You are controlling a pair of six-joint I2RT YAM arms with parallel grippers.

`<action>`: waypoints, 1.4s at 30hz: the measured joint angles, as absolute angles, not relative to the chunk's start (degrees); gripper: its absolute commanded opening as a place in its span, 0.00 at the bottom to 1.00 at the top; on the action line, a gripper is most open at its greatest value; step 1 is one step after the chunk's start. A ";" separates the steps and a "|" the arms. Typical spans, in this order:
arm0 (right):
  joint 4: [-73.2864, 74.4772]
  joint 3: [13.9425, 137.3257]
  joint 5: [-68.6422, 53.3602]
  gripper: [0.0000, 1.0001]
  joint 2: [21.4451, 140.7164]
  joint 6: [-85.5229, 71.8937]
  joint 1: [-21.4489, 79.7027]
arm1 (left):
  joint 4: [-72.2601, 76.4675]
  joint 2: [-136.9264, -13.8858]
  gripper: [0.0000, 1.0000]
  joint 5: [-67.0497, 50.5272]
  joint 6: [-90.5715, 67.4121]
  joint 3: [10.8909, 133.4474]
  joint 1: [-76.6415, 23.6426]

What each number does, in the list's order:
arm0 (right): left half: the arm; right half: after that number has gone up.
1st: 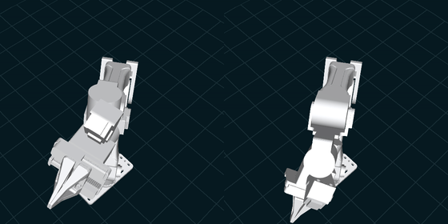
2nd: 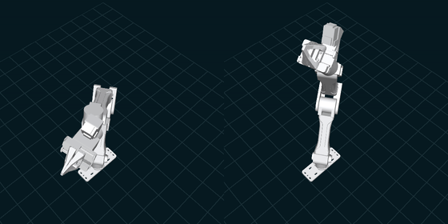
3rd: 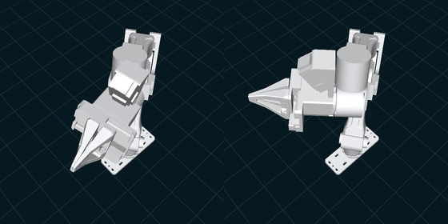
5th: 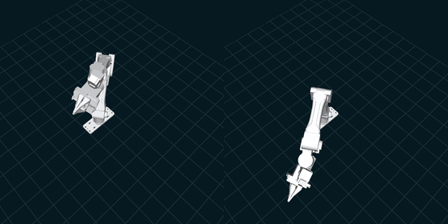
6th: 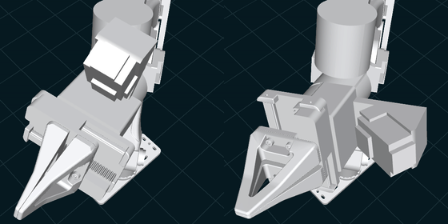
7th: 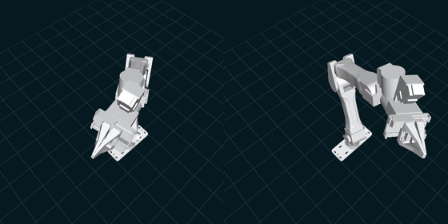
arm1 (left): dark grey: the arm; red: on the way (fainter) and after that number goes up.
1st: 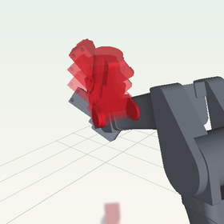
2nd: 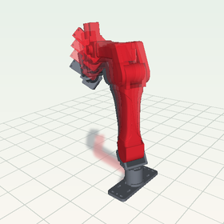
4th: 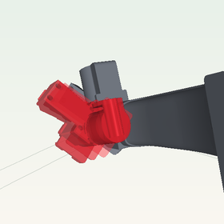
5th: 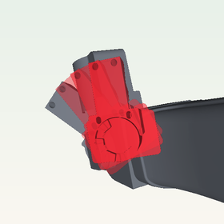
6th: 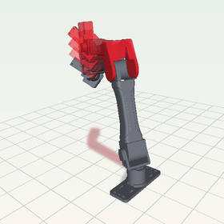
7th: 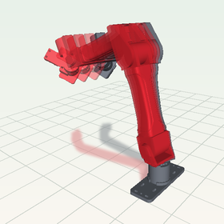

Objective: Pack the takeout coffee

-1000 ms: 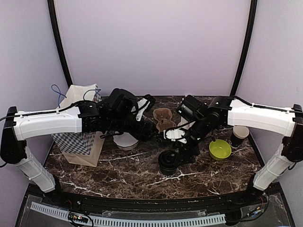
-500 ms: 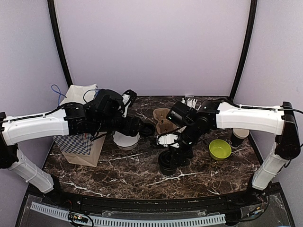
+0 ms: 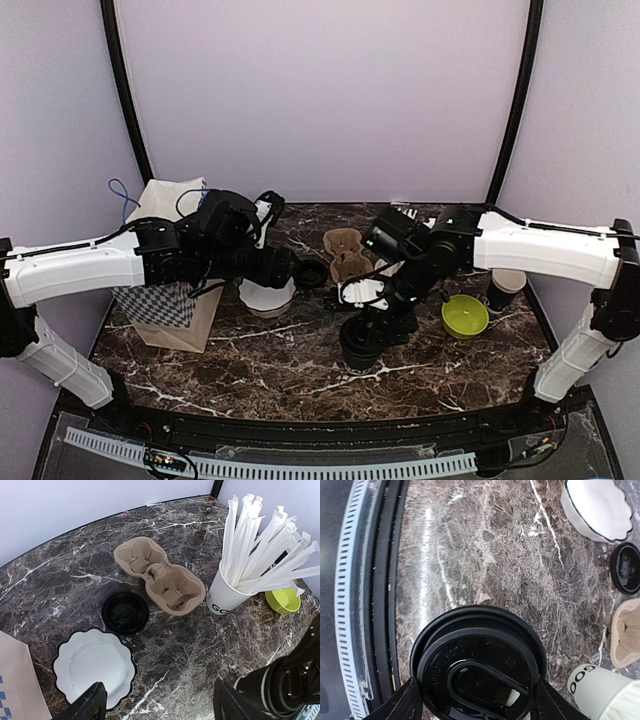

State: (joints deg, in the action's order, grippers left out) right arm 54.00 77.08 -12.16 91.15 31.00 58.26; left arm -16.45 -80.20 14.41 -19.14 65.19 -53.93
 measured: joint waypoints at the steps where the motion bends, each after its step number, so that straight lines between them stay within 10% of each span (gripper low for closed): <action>1: 54.41 75.99 -12.45 0.60 88.88 31.62 58.26 | -16.43 -80.05 0.75 14.44 -19.14 65.19 -53.67; 22: 61.71 59.96 -14.13 0.57 64.01 35.75 34.74 | -16.84 -82.87 0.75 13.21 -16.86 69.56 -48.12; 34: 61.87 73.12 -20.36 0.58 75.85 39.94 4.71 | -16.40 -83.40 0.74 11.05 -16.75 69.41 -48.10; 42: 61.23 77.87 -23.73 0.59 81.73 38.04 2.09 | -16.38 -81.36 0.75 10.92 -16.73 66.15 -47.99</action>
State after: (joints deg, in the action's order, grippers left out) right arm 61.23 77.87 -23.73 81.73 38.04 2.09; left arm -16.38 -81.36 10.92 -16.73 66.15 -47.99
